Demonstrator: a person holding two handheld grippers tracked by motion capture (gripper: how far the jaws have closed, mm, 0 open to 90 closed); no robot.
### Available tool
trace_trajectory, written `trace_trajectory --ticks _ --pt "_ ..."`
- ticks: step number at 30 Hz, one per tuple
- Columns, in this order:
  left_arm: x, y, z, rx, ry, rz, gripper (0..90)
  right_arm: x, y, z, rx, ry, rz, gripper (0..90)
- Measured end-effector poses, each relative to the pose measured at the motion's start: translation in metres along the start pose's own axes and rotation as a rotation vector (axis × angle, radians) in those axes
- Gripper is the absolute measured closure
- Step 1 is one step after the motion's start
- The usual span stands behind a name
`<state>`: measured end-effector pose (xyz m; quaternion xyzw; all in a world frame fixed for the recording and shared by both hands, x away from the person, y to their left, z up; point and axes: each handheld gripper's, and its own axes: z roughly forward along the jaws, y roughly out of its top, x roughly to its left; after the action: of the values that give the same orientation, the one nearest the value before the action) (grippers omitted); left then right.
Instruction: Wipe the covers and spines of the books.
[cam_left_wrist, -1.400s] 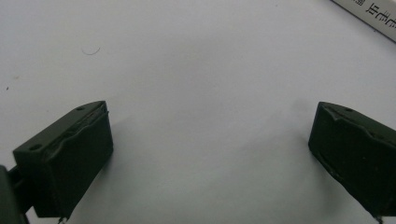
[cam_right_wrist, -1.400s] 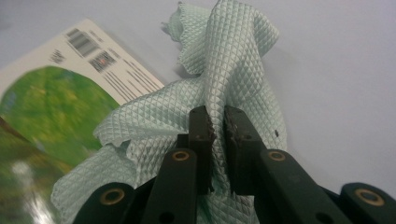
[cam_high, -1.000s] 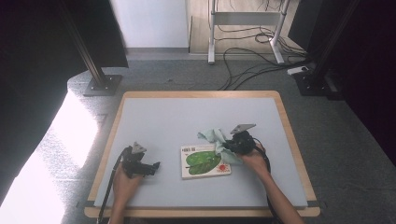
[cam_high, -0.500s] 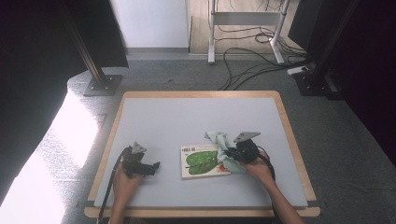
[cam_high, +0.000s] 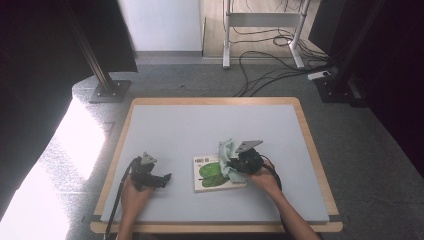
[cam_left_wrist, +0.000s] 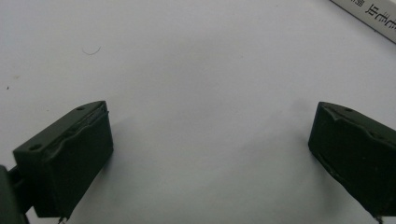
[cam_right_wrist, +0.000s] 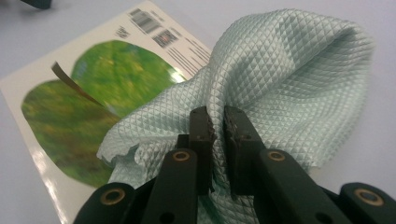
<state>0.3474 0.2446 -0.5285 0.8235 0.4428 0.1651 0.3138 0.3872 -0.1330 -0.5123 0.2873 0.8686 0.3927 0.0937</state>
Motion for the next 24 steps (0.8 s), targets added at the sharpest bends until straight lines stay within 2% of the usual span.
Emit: trace_trajectory --ticks 13,17,24 --pt "0.0 0.0 0.0 0.0 0.0 0.0 0.0 0.027 0.027 0.03 -0.001 0.081 -0.044 80.9" --pt "0.0 0.0 0.0 0.0 0.0 0.0 0.0 0.041 0.039 0.043 -0.001 0.117 -0.065 80.9" --pt "0.0 0.0 0.0 0.0 -0.001 0.0 0.0 0.056 0.049 0.055 0.003 0.149 -0.092 80.9"
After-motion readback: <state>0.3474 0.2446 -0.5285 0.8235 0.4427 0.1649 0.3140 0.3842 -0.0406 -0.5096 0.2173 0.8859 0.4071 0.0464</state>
